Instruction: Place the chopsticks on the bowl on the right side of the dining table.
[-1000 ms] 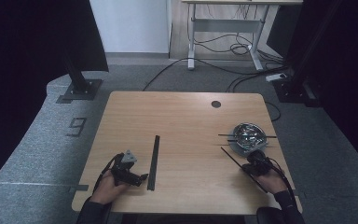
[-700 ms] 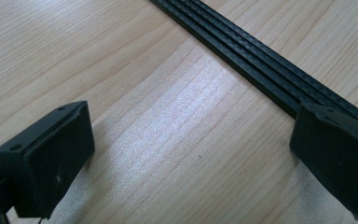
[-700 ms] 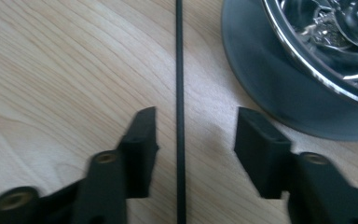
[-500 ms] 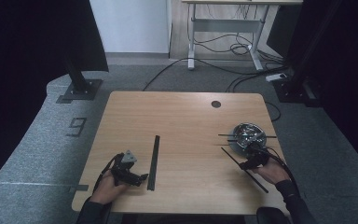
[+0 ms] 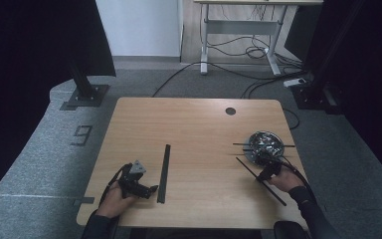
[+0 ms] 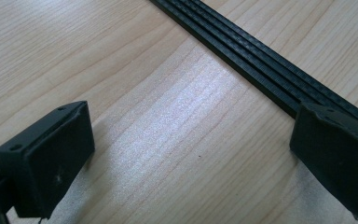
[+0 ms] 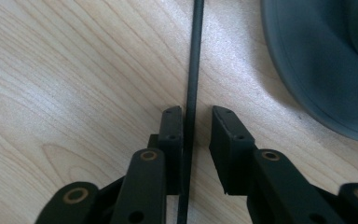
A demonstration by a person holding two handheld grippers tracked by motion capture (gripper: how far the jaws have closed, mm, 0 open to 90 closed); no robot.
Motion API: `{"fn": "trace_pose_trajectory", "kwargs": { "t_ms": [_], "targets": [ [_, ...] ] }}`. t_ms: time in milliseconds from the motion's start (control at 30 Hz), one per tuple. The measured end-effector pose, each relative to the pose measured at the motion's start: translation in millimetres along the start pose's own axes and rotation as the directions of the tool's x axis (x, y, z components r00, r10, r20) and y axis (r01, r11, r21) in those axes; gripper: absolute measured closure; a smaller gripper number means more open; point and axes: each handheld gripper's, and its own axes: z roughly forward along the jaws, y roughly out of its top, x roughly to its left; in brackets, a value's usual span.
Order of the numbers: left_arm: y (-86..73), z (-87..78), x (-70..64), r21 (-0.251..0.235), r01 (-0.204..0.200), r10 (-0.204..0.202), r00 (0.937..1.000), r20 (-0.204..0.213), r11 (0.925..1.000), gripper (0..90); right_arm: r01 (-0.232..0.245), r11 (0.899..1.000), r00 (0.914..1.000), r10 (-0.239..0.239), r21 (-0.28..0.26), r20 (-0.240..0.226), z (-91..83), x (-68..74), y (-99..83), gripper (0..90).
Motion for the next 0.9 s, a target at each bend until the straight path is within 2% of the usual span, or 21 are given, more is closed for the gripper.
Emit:
{"fn": "trace_pose_trajectory", "kwargs": {
  "t_ms": [200,367,500,667,900],
  "targets": [
    [0.0,0.0,0.0,0.0,0.0,0.0,1.0,0.0,1.0,0.0,0.019,0.998,0.9998,-0.018,0.067,-0.007,0.8,0.2,9.0,78.5],
    [0.0,0.0,0.0,0.0,0.0,0.0,1.0,0.0,1.0,0.0,0.019,0.996,0.9997,-0.018,0.09,-0.018,1.8,0.1,12.7,84.5],
    [0.0,0.0,0.0,0.0,0.0,0.0,1.0,0.0,1.0,0.0,0.012,0.995,0.9997,-0.009,0.1,-0.022,1.9,-0.1,13.7,85.1],
    [0.0,0.0,0.0,0.0,0.0,0.0,1.0,0.0,1.0,0.0,0.01,0.994,0.9999,-0.008,0.109,-0.014,1.8,0.7,14.8,85.4],
    [0.0,0.0,0.0,0.0,0.0,0.0,1.0,0.0,1.0,0.0,-0.004,0.998,0.9994,0.006,0.061,-0.033,-1.9,-1.7,9.8,85.6]
  ]
}}
